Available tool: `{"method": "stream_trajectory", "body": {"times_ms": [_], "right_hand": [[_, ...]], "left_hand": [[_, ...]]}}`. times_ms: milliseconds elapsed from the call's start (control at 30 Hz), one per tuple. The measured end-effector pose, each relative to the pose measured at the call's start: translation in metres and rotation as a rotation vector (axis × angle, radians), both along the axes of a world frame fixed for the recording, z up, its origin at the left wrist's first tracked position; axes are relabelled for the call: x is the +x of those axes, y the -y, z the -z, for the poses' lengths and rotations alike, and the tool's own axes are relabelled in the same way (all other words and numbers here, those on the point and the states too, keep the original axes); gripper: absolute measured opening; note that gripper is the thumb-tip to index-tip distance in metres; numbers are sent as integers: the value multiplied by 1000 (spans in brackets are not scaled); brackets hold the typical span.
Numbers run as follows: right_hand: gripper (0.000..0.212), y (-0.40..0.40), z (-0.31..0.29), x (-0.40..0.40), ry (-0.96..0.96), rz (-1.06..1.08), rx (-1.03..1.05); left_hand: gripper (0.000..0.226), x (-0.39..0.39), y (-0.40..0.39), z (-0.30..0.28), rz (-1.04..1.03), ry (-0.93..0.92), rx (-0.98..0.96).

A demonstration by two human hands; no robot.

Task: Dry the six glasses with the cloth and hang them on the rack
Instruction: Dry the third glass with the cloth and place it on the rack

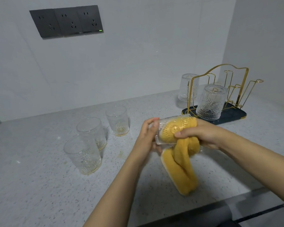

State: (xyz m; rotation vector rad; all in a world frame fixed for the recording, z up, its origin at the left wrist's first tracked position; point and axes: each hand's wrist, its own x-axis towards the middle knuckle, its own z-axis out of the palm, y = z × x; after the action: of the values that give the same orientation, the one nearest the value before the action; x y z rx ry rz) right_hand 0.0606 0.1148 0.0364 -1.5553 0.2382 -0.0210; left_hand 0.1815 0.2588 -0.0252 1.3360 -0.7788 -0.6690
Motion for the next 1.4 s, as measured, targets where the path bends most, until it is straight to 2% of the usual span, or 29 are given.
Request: {"method": "stream_trajectory", "body": {"times_ms": [67, 100, 167, 200, 233, 267, 333, 367, 400, 467, 567, 600, 667, 733, 800, 867, 933, 1000, 1033, 1100, 1200, 1300, 1400], "right_hand": [[38, -2, -3, 3, -35, 40, 211], [37, -5, -4, 4, -39, 27, 254], [43, -9, -3, 3, -23, -71, 232], [47, -11, -2, 1, -1, -152, 148], [47, -14, -2, -2, 12, -233, -30], [44, -16, 1, -4, 13, -288, -310], [39, -16, 8, -5, -9, -319, -955], [42, -14, 10, -4, -22, -332, -1160], [45, -12, 11, -3, -32, -332, -1239], [37, -8, 8, -3, -35, -313, -1114], [24, -2, 0, -4, -12, -222, -677], [26, -1, -2, -4, -6, -178, -498], [33, 1, -1, -3, -23, -119, -150], [36, 0, -1, -1, -23, -118, -15], [31, -3, -3, -1, 0, -167, -162], [28, -8, -4, -4, 6, -243, -561], [31, -9, 0, -5, -35, -304, -1001], [32, -9, 4, -5, -60, -374, -1265], [30, -10, 4, -5, -61, -389, -1303], [25, -6, -2, -5, -69, -369, -1229], [30, 8, -20, -4, -73, -336, -1047], [25, 15, -32, 3, -89, -414, -919], [18, 12, -33, 13, -148, -506, -853]], "left_hand": [[43, -9, -1, -6, -44, 32, -52], [44, -11, 1, -5, -47, 13, -63], [58, -11, 4, 0, -44, -62, -93], [70, -11, 4, 2, -39, -105, -96], [77, -7, 4, 4, -21, -135, -74], [77, -5, 4, 5, 2, -169, -31], [63, -3, 3, 3, 75, -266, 88], [55, -3, 3, 2, 118, -306, 126], [50, -4, 4, 1, 146, -329, 148], [55, -2, 6, -1, 168, -313, 177], [75, -4, 8, 2, 126, -221, 125], [75, -6, 8, 3, 110, -192, 78], [61, -7, 9, 10, 45, -68, -22], [54, -8, 10, 13, -5, -2, -62], [72, -7, 13, 14, -4, -96, -90], [87, -7, 14, 11, 43, -221, -72], [77, -4, 12, 9, 61, -323, 9], [73, -3, 10, 5, 133, -396, 113], [74, -4, 10, 4, 165, -413, 150], [74, -5, 9, 2, 208, -392, 182], [83, -1, 8, 2, 168, -183, 162], [87, 6, 5, 1, 215, -7, 153], [96, 1, 6, -1, 352, -53, 182]]}}
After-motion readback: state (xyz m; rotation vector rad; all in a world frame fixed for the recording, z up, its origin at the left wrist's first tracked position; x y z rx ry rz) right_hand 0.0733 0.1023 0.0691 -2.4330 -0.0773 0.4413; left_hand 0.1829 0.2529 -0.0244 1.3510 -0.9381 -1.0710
